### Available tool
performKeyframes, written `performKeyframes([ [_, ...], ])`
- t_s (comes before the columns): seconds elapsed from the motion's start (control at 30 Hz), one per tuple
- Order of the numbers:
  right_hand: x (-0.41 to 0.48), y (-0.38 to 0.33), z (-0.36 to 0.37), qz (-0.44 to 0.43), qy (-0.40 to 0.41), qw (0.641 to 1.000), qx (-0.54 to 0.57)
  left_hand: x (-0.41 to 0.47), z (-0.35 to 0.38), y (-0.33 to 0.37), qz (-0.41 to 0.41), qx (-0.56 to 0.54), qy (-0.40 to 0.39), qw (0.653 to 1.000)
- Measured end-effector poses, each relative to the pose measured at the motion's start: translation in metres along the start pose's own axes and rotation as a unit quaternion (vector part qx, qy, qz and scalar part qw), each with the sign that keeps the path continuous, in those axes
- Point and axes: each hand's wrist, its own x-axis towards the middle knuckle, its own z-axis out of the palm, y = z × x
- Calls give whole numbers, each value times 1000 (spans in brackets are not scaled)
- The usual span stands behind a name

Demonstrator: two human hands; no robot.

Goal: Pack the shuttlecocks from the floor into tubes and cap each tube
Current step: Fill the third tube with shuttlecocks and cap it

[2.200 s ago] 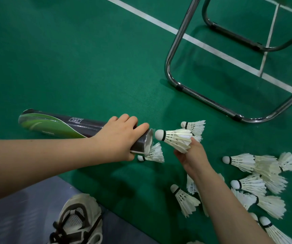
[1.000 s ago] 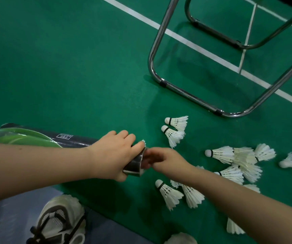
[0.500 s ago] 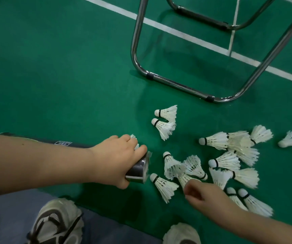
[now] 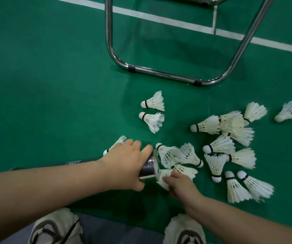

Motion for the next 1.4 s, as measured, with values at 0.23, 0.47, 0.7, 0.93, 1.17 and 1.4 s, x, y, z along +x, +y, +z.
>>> performKeyframes([
  [0.23, 6, -14, -7, -66, 55, 995, 56, 3, -1, 0, -30, -16, 5, 999],
  [0.47, -9, -38, -30, -211, 149, 958, 126, 4, 1, -1, -42, -80, -3, 996],
  [0.7, -28, -51, -36, -363, 85, 925, 68, 2, -4, -3, -65, -133, 22, 989],
  [0.93, -32, -38, -26, -361, -82, 928, 44, 3, -9, 11, -48, -155, 54, 985],
  [1.17, -34, -41, -35, -304, -266, 913, -58, 7, -11, 24, -40, -161, 66, 984],
  [1.4, -28, -52, -32, -205, -342, 885, -242, 11, -2, 37, 8, -143, 45, 989],
])
